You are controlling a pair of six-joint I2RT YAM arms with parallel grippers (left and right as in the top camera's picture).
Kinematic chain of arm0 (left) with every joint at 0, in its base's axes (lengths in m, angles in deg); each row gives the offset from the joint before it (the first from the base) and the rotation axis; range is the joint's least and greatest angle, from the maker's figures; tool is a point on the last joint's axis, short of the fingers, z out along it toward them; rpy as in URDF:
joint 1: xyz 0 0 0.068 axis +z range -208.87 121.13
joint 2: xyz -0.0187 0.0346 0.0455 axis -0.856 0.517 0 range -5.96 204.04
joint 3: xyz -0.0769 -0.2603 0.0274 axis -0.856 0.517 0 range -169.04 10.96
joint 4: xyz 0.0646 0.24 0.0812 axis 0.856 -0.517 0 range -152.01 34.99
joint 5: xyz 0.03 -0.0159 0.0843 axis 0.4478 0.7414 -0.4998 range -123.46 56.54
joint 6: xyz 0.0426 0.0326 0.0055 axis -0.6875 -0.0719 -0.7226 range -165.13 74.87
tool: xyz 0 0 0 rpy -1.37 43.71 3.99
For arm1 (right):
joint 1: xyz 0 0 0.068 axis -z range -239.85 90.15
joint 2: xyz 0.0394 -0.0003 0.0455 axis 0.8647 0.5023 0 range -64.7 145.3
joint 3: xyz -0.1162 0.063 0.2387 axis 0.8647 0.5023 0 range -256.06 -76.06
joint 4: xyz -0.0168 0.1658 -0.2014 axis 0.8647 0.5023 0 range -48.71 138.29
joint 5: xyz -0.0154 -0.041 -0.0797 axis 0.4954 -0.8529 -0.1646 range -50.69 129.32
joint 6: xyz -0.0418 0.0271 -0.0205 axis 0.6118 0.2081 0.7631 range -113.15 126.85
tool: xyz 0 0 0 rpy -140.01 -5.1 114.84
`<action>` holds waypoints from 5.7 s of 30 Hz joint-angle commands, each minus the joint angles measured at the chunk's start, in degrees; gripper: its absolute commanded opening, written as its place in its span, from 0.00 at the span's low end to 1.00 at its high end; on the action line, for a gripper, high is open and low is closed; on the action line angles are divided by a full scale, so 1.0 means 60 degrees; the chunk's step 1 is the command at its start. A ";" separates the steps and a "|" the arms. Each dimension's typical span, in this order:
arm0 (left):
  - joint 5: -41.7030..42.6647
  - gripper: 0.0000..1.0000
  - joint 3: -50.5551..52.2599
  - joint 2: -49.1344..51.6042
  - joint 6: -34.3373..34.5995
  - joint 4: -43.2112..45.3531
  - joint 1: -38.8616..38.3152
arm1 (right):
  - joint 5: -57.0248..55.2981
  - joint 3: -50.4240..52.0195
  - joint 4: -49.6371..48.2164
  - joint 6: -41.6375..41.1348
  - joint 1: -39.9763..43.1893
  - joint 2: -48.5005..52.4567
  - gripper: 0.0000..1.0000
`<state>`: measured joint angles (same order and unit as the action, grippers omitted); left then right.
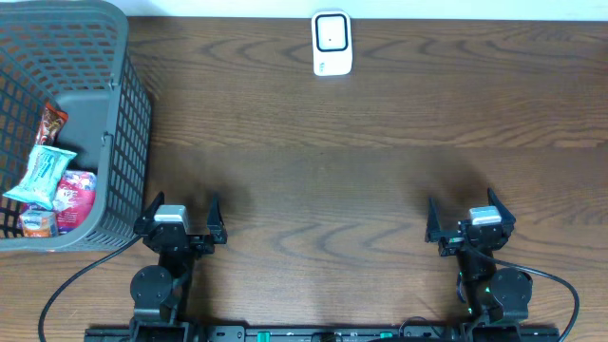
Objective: Scan the item barcode
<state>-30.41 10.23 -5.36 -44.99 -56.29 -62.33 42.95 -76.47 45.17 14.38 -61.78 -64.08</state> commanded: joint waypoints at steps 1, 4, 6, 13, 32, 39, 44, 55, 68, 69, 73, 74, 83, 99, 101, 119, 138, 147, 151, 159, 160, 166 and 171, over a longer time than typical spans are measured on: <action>-0.0124 0.98 0.0084 -0.0062 -0.0091 -0.0459 0.0047 | -0.0022 0.0011 0.0040 -0.0135 0.0073 -0.0040 0.99; -0.0124 0.98 0.0084 -0.0062 -0.0087 -0.0455 0.0047 | -0.0022 0.0007 0.0040 -0.0135 0.0073 -0.0040 0.99; -0.0124 0.98 0.0084 -0.0062 -0.0087 -0.0455 0.0047 | -0.0022 0.0007 0.0040 -0.0135 0.0073 -0.0040 0.99; -0.0120 0.98 0.0084 -0.0062 -0.0091 -0.0459 0.0047 | -0.0022 0.0007 0.0036 -0.0135 0.0073 -0.0040 0.99; -0.0120 0.98 0.0084 -0.0062 -0.0091 -0.0459 0.0047 | -0.0022 0.0007 0.0036 -0.0135 0.0073 -0.0040 0.99; -0.0124 0.98 0.0084 -0.0062 -0.0091 -0.0459 0.0047 | -0.0022 0.0007 0.0040 -0.0135 0.0073 -0.0040 0.99; -0.0120 0.98 0.0084 -0.0062 -0.0091 -0.0455 0.0047 | -0.0022 0.0007 0.0040 -0.0135 0.0073 -0.0040 0.99; -0.0120 0.98 0.0084 -0.0062 -0.0091 -0.0459 0.0047 | -0.0022 0.0007 0.0040 -0.0135 0.0073 -0.0040 0.99; -0.0120 0.98 0.0084 -0.0062 -0.0091 -0.0455 0.0047 | -0.0022 0.0011 0.0040 -0.0135 0.0073 -0.0040 0.99; -0.0120 0.98 0.0084 -0.0062 -0.0091 -0.0459 0.0047 | -0.0022 0.0011 0.0036 -0.0131 0.0073 -0.0040 0.99; -0.0120 0.98 0.0084 -0.0062 -0.0091 -0.0459 0.0047 | -0.0022 0.0011 0.0040 -0.0135 0.0073 -0.0040 0.99; -0.0124 0.98 0.0084 -0.0062 -0.0087 -0.0459 0.0047 | -0.0022 0.0007 0.0036 -0.0135 0.0073 -0.0040 0.99; -0.0120 0.98 0.0084 -0.0062 -0.0091 -0.0459 0.0047 | -0.0022 0.0011 0.0036 -0.0135 0.0073 -0.0040 0.99; 0.4747 0.98 0.0076 -0.0051 0.4750 0.0200 0.0029 | -0.0022 0.0007 0.0040 -0.0135 0.0073 -0.0040 0.99; 0.4936 0.98 0.0076 -0.0051 0.5053 0.0798 0.0029 | -0.0022 0.0007 0.0040 -0.0135 0.0073 -0.0040 0.99; 0.2969 0.98 -0.2102 0.0980 0.4309 0.5967 0.0029 | -0.0022 0.0007 0.0036 -0.0135 0.0073 -0.0040 0.99; -0.6025 0.98 -1.4826 1.2331 0.0153 -0.4703 0.1781 | -0.0022 0.0007 0.0036 -0.0135 0.0073 -0.0040 0.99; -0.4648 0.98 -1.6640 1.4389 0.3104 -0.8550 0.4557 | -0.0022 0.0007 0.0040 -0.0135 0.0073 -0.0040 0.99; -0.3034 0.98 -1.6640 1.4779 0.3104 -0.8641 0.5395 | -0.0022 0.0007 0.0040 -0.0135 0.0073 -0.0040 0.99; -0.1865 0.98 -1.6047 1.4932 0.2368 -0.9679 0.5603 | -0.0022 0.0007 0.0036 -0.0135 0.0073 -0.0040 0.99; -0.1869 0.98 -1.5879 1.4965 0.2127 -0.9715 0.5603 | -0.0022 0.0007 0.0040 -0.0135 0.0073 -0.0040 0.99; -0.2437 0.98 -1.4859 1.5282 0.1588 -0.9373 0.5603 | -0.0022 0.0007 0.0036 -0.0135 0.0073 -0.0040 0.99; -0.2393 0.98 -1.4637 1.5642 0.1592 -0.9114 0.5603 | -0.0022 0.0011 0.0040 -0.0135 0.0073 -0.0040 0.99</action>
<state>-43.74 -77.85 87.51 -33.97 -111.32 -28.92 42.91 -76.47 45.17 14.35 -61.67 -64.01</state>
